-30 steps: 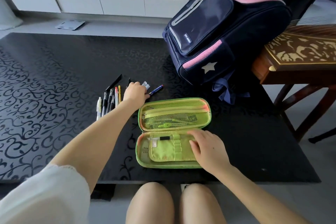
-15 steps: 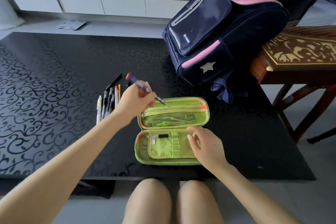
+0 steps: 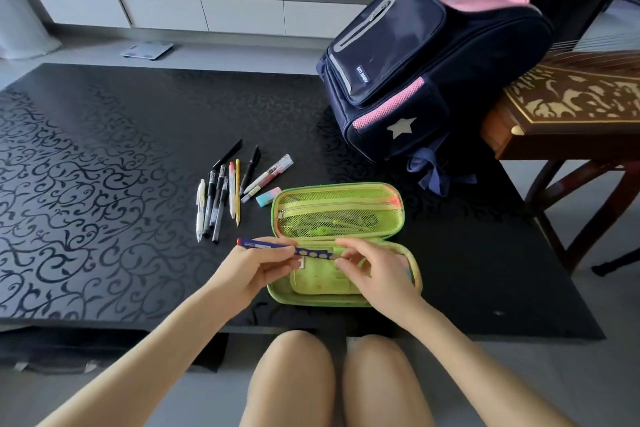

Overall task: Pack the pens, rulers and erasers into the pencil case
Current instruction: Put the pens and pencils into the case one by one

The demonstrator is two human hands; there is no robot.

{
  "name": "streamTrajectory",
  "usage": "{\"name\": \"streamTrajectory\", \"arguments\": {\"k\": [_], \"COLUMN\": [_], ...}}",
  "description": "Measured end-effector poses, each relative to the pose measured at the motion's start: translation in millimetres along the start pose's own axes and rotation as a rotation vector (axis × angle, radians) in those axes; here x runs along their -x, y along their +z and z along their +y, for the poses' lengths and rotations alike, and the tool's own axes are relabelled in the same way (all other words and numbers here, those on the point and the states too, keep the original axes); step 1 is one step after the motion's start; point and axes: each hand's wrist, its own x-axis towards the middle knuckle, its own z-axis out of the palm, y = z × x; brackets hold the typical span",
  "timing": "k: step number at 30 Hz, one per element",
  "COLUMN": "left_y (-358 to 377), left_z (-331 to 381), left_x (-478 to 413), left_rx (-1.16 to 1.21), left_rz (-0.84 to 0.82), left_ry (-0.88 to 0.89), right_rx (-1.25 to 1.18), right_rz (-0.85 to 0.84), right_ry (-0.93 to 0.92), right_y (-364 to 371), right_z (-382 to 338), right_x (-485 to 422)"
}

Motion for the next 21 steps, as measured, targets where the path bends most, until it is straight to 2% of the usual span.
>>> {"name": "streamTrajectory", "arguments": {"k": [3,5,6,8,9,10,11,13,17,21], "left_y": [-2,-14,-19,-24,-21,-17,-14,-16,-44,-65], "left_z": [6,12,14,13,10,4,-2,-9,-13,-23], "left_x": [0,-6,-8,-8,-7,-7,-8,-7,-2,1], "left_rx": [0.13,0.108,-0.048,-0.644,-0.964,-1.182,-1.288,-1.266,-1.209,-1.225], "left_rz": [-0.038,0.019,0.077,0.128,0.093,0.053,0.036,0.071,0.268,0.302], "left_ry": [-0.003,0.089,0.175,0.414,0.543,0.654,0.714,0.752,0.797,0.783], "right_rx": [0.023,0.072,0.084,0.081,0.079,0.077,0.082,0.117,0.195,0.259], "right_rz": [0.004,0.003,0.007,0.002,-0.002,-0.003,-0.006,-0.018,0.032,0.058], "right_ry": [0.007,0.026,0.021,0.016,0.023,0.033,0.046,0.069,0.152,0.111], "right_y": [1,-2,-4,-4,-5,-5,-6,-11,-20,-17], "right_z": [-7,-6,-5,-1,0,1,2,9,37,46], "right_x": [-6,-9,-11,-12,-13,-13,-13,-11,3,6]}}
